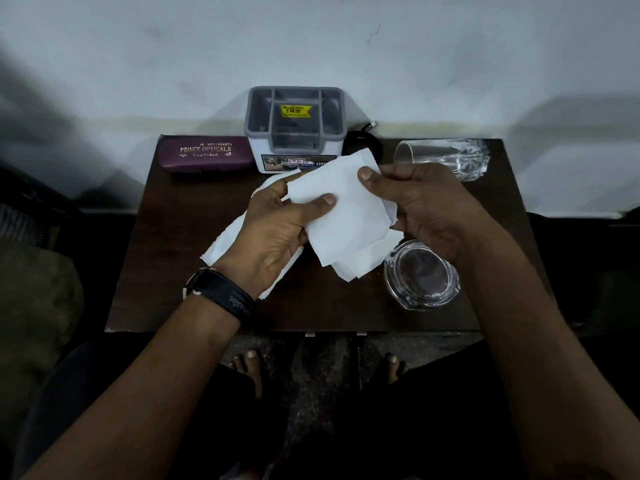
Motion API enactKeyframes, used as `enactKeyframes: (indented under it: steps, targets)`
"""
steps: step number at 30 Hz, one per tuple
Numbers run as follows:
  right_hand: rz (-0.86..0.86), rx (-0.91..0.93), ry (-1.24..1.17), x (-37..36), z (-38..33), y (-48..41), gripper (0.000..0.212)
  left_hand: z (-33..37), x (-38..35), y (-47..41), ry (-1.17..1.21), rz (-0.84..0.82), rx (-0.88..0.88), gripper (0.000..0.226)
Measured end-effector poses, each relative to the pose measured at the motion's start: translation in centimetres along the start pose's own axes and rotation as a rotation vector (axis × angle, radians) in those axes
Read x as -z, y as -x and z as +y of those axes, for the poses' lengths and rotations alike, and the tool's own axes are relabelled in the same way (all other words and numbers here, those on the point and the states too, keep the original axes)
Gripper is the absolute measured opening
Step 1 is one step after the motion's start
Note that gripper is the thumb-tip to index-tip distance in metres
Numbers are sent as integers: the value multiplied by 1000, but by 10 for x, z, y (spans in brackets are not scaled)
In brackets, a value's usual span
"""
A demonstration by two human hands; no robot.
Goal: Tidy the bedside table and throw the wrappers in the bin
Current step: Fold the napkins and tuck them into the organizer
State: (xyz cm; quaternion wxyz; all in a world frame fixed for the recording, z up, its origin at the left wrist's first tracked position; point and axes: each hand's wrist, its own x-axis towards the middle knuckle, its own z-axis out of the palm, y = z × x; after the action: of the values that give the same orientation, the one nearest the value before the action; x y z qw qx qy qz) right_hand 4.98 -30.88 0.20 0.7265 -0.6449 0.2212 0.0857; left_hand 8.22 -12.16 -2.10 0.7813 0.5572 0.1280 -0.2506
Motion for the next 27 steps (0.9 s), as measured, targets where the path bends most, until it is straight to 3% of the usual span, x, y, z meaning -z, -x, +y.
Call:
enactKeyframes:
  steps: [4,8,11,13,16,19,23,27]
  targets:
    - [60,59,105,0,3,-3,20,2,-1,2,-51,18,11,48]
    - [171,210,468,11,6,-14,9,5,6,5,-251,45,3,41]
    - [189,251,539,23,7,-18,11,8,8,7,-277,29,29,40]
    - [209,253,537,30,10,-19,12,10,10,6,-354,54,38,34]
    - [229,204,574,33,16,-22,17,7,20,0,-668,102,-44,28]
    - [130,111,673,23,23,-26,9,-5,24,0,-903,71,-40,32]
    - [121,100,796,11,35,-31,18,-15,22,0,-1026,94,-105,45]
    - [187,145,867,6,41,-29,17,-17,22,-3,-1041,103,-126,43]
